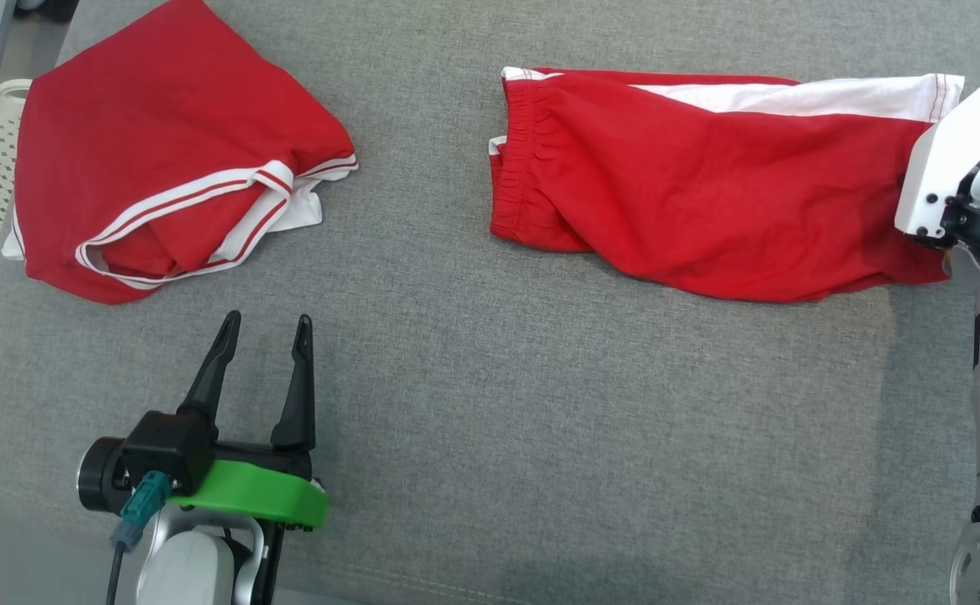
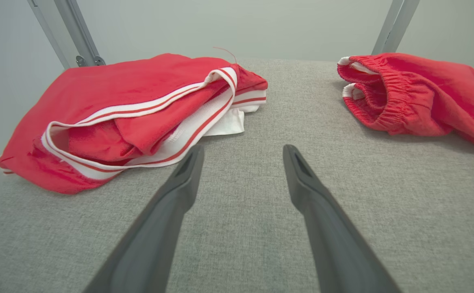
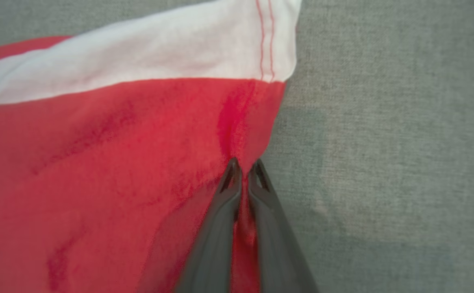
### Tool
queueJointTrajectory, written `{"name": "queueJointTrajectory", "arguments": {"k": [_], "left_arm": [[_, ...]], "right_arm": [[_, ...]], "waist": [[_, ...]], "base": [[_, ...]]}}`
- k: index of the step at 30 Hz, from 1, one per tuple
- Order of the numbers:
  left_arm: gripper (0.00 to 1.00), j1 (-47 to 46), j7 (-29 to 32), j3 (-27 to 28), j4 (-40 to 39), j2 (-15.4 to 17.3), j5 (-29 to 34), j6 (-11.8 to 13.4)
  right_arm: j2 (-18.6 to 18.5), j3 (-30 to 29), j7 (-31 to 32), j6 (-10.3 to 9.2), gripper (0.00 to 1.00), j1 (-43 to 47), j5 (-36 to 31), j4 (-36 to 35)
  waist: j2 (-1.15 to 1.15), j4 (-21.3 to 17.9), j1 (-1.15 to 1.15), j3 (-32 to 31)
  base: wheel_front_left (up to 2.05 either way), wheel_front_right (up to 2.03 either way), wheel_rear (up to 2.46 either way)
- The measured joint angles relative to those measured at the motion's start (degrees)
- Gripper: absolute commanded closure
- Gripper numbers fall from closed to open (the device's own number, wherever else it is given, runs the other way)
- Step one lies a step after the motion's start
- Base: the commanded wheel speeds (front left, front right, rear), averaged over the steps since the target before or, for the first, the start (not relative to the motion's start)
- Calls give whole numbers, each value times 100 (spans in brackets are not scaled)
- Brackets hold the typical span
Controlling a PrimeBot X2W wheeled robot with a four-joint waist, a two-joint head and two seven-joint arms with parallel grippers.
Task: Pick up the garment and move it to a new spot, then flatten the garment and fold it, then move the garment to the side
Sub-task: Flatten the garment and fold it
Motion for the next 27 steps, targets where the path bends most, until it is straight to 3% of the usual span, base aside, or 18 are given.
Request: {"name": "queueJointTrajectory", "arguments": {"k": [7,20,27], "left_arm": [[0,-1,0,-12,35,-14,-2,-1],[0,3,0,-110,90,-14,-16,-1],[0,71,1,-114,133,-2,-53,-7]], "right_arm": [[-132,-113,-85,7,100,31,-243,-3],[-736,-459,-165,5,100,271,-753,-459],[-497,-34,27,4,100,287,-404,-844]], "waist": [[0,-46,0,-63],[0,-135,0,-314],[0,-116,0,-499]], "base": [[0,0,0],[0,0,0],[0,0,0]]}}
